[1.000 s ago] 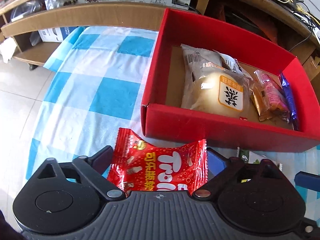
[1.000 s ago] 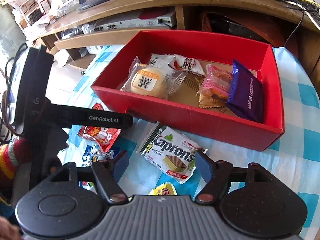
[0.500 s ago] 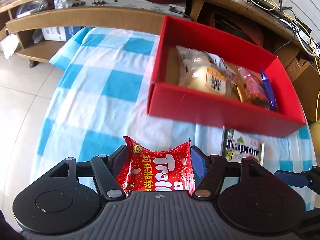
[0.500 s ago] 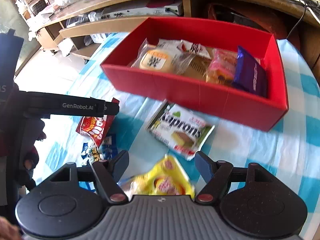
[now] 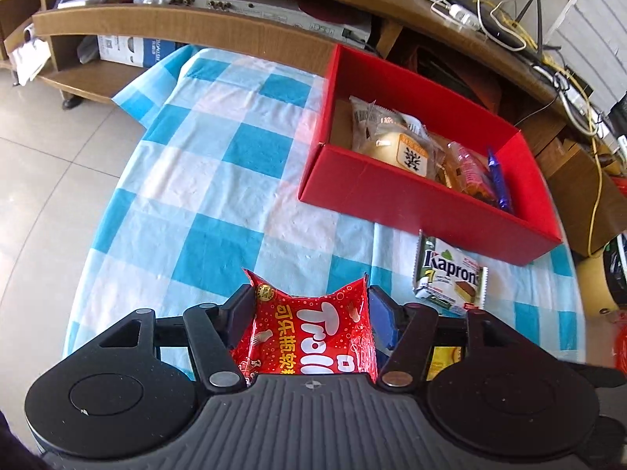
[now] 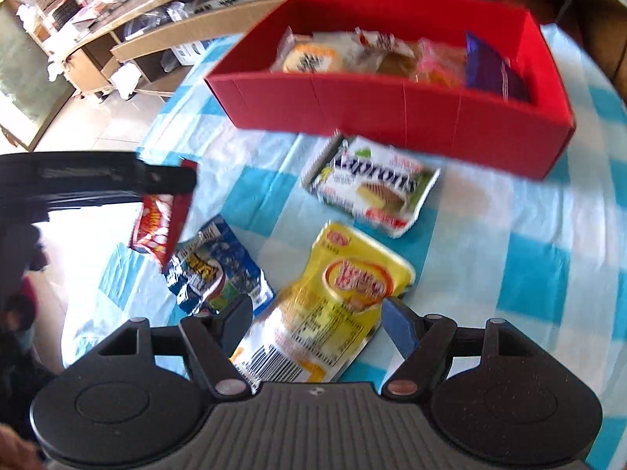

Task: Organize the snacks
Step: 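Grasp the yellow snack packet with right gripper while left holds the Trolli packet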

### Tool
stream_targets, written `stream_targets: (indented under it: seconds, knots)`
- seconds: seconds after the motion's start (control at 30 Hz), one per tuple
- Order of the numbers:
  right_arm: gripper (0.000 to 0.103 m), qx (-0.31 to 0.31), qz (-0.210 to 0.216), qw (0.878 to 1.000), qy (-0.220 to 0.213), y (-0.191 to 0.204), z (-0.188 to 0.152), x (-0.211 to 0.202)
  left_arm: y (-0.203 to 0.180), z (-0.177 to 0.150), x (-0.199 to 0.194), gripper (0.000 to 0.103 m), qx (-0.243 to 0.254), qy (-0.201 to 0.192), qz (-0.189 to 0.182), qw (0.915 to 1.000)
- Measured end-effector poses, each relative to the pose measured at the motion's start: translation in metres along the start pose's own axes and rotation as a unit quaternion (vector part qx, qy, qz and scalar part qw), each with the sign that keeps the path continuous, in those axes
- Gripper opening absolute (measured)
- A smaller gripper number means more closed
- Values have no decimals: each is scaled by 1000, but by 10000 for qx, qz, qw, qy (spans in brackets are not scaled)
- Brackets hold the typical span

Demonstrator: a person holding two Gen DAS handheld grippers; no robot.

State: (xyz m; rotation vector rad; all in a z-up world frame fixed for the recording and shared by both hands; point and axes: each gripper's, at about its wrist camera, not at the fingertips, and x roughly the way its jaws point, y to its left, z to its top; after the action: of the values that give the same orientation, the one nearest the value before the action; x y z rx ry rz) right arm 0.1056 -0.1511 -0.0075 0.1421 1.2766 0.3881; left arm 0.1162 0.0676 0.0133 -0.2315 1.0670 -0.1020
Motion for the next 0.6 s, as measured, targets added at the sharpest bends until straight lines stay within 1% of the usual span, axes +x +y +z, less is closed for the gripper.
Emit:
stream_targets:
  seconds: [0.07, 0.17, 0.2, 0.27, 0.33, 0.4, 0.47, 0.53, 0.6]
  knots:
    - [79, 69, 36, 10000, -6, 3, -2, 3, 0, -1, -6, 68, -9, -66, -38, 10000]
    - [88, 144, -18, 9999, -72, 10, -5, 5, -1, -1, -9, 68, -10, -97, -99, 9999]
    - [90, 146, -52, 9998, -84, 13, -6, 6, -2, -1, -9, 68, 3, -98, -102, 9999]
    - [93, 118, -156, 9998, -103, 19, -8, 8, -4, -1, -8, 68, 24, -86, -124, 9999]
    - [96, -27, -308, 9995, -113, 25, -12, 12, -5, -1, -8, 68, 47, -63, -153, 9999]
    - [95, -400, -546, 9977, 37, 30, -17, 18, -5, -2, -8, 69, 62, -53, -166, 9998]
    - [92, -769, -625, 9950, 81, 31, -21, 17, -5, -3, -8, 69, 84, -37, -197, 9998]
    - [84, -792, -608, 9949, 155, 24, -20, 12, -6, -4, -7, 69, 122, 6, -239, 9996]
    - [84, -638, -611, 9956, 311, 8, -19, 9, -8, -5, -7, 69, 161, 34, -275, 9995]
